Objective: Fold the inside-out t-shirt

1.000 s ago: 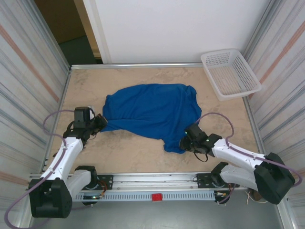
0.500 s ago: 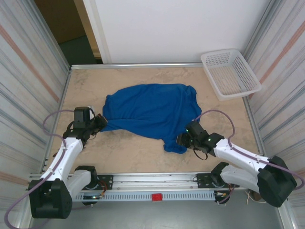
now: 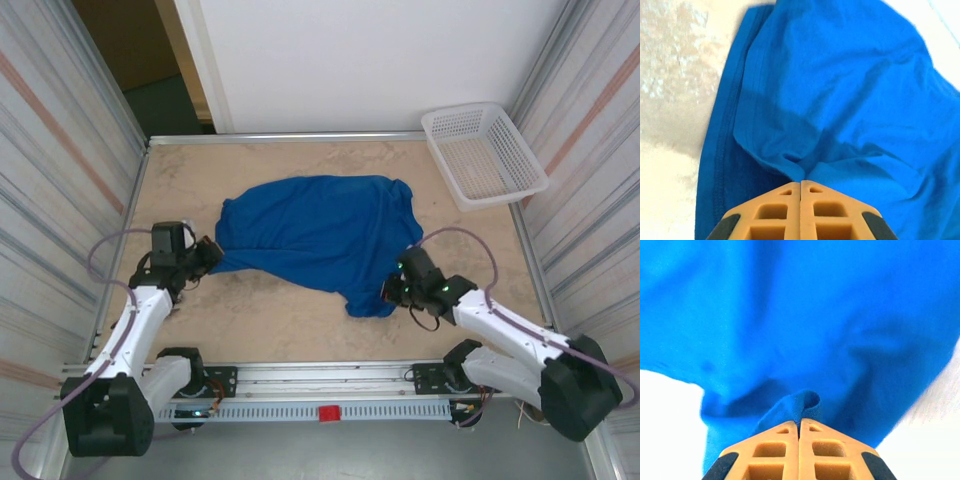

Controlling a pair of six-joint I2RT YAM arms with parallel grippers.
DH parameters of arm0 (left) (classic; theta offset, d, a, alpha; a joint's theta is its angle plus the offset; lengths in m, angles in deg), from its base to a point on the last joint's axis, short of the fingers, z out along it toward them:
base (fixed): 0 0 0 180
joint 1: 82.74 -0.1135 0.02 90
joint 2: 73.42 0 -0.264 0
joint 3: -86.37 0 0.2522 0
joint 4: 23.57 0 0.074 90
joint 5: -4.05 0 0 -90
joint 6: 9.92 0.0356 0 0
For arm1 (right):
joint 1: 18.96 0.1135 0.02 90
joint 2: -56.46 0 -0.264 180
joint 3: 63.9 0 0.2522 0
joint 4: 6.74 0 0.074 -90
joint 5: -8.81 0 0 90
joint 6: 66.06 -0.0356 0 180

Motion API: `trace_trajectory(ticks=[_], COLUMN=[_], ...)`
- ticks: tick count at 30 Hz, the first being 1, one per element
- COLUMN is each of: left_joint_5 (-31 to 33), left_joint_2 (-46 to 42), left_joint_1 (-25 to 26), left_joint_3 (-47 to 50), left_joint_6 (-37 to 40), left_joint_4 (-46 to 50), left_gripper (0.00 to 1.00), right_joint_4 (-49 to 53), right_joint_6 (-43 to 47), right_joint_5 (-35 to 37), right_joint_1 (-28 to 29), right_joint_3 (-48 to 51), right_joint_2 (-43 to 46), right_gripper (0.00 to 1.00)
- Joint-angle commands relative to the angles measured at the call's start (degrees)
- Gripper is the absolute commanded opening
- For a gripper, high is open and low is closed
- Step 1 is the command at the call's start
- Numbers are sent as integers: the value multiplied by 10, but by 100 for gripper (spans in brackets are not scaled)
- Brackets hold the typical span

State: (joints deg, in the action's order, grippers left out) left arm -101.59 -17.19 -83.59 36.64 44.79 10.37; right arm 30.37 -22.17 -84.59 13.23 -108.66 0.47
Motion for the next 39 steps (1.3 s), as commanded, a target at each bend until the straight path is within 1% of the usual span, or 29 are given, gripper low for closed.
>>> trace_trajectory(ticks=[1,4,6,8,11,15,18,20,22,25,29,34,37,39], left_joint_5=[-64,-94,-105,-98,-81,-67,-46,-26,-6,11,4,-23,-49,-59], left_joint_2=[43,107,138,156,160,132,81,39,18,29,109,273,371,422], left_joint_1=[-37,-45,-44,-45,-45,-47,-49,-49,-49,-49,-49,-50,-50,-50], left_joint_3=[-109,-232,-315,-382,-450,-494,-499,-494,-509,-554,-616,-685,-743,-798], left_joint_6=[26,45,53,56,57,46,20,-2,-13,-15,4,26,11,-7], left_joint_4=[-18,4,17,24,32,30,1,-39,-54,-42,5,44,41,46], left_gripper=[0,0,0,0,0,0,0,0,0,0,0,0,0,0], right_joint_4=[35,66,75,81,80,73,71,69,69,70,62,38,40,63], right_joint_6=[84,135,150,153,137,106,91,88,89,90,77,50,36,31], right_joint_5=[-51,-107,-135,-157,-184,-223,-239,-234,-220,-213,-237,-259,-266,-270], right_joint_1=[-85,-167,-207,-243,-285,-332,-361,-376,-383,-386,-386,-386,-387,-386], right_joint_3=[-144,-307,-411,-517,-617,-703,-755,-798,-832,-873,-877,-865,-908,-977], right_joint_2=[29,-3,-47,-79,-103,-106,-89,-75,-69,-89,-157,-272,-347,-402], right_gripper=[0,0,0,0,0,0,0,0,0,0,0,0,0,0])
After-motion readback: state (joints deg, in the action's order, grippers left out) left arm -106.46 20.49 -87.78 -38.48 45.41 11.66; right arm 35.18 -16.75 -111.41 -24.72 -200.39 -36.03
